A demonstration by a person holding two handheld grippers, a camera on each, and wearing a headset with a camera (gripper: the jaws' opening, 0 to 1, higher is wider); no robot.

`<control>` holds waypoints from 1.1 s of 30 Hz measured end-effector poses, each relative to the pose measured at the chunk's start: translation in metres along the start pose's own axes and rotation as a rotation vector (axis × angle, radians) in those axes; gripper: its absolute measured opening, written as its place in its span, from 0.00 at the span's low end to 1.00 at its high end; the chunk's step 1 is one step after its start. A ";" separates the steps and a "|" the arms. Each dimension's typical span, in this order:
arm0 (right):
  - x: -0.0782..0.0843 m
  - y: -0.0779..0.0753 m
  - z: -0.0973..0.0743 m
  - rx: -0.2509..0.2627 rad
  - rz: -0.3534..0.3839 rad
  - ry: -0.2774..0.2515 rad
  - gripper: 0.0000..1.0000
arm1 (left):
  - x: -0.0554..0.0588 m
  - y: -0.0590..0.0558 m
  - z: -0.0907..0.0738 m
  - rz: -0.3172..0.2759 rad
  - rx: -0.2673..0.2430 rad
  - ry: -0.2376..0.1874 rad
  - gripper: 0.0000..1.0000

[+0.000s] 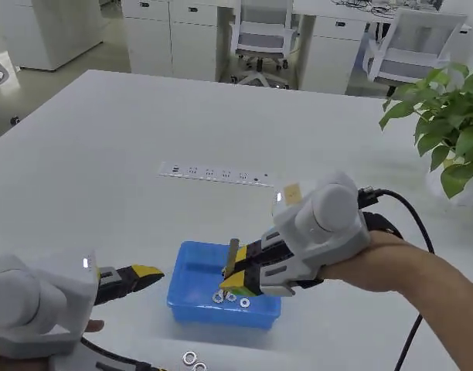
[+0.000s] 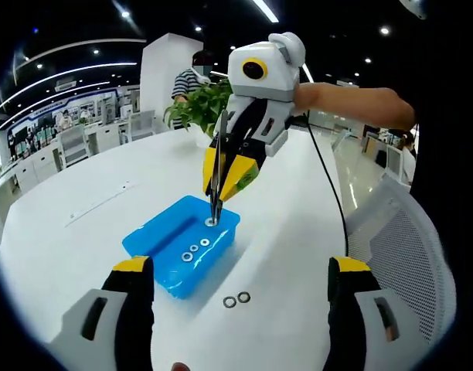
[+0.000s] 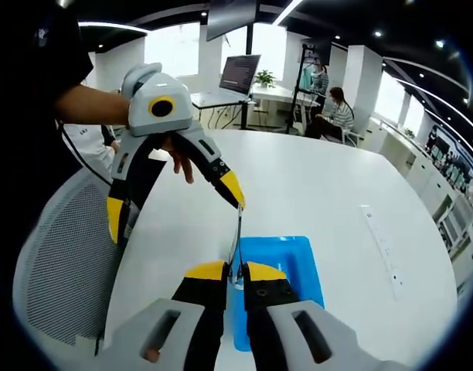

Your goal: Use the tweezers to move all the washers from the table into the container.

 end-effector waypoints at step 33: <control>0.060 -0.065 0.007 0.122 -0.004 0.054 0.09 | -0.004 0.003 0.002 -0.019 -0.037 -0.015 0.99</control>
Point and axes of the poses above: the centre of the closed fingertips' face, and the gripper's own axes: z roughly forward along the fingers, y roughly to its left, x roughly out of its underside, the point moved 1 cm from there along -z, roughly backward along the fingers, and after that the axes turned 2 degrees about -z, right-handed, at the moved point
